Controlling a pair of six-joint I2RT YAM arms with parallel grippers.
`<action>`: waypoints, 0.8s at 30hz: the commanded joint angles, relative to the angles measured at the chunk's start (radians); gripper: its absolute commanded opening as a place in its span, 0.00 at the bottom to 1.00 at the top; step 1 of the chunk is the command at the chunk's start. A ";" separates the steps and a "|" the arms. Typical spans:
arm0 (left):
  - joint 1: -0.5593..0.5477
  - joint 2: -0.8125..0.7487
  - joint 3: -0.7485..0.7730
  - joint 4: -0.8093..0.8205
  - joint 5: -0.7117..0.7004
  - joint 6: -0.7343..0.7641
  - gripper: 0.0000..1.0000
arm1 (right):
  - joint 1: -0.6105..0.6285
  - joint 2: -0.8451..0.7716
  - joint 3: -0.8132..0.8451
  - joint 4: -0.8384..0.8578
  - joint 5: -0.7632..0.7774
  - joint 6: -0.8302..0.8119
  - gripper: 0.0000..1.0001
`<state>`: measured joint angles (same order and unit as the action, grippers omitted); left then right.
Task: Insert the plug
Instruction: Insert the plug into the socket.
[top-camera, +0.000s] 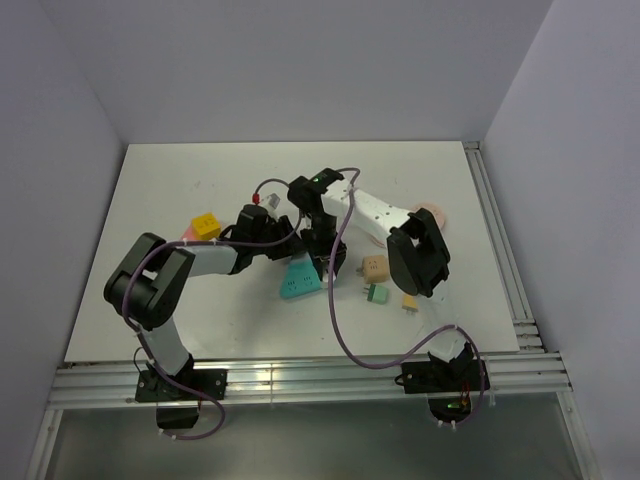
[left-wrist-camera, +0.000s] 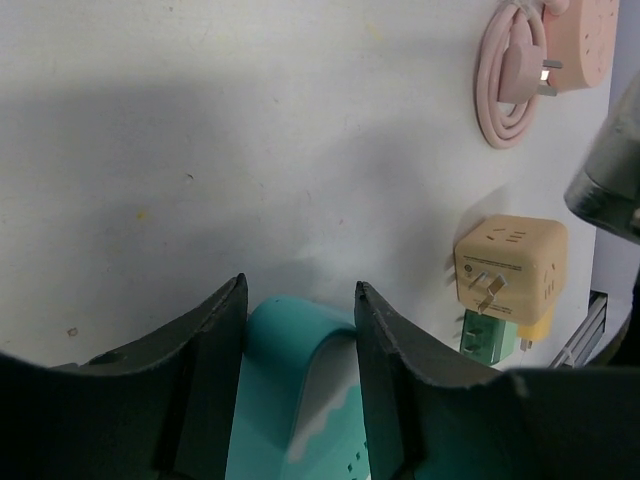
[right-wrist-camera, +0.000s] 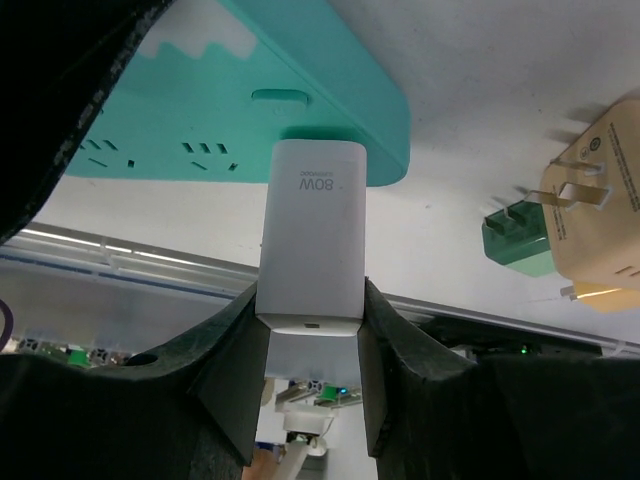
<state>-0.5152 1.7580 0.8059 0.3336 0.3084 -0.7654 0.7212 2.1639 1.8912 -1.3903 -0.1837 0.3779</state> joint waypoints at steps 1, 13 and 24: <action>-0.032 0.020 0.029 -0.010 0.061 0.012 0.23 | 0.020 -0.019 -0.050 0.166 0.095 0.056 0.00; -0.031 0.026 0.027 0.002 0.078 0.012 0.22 | 0.037 0.031 -0.040 0.151 0.112 0.049 0.00; -0.039 0.038 0.021 0.030 0.098 0.003 0.21 | 0.027 0.119 0.028 0.131 0.064 0.021 0.00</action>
<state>-0.5194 1.7824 0.8196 0.3401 0.3305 -0.7715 0.7521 2.1983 1.9087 -1.4384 -0.1459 0.4202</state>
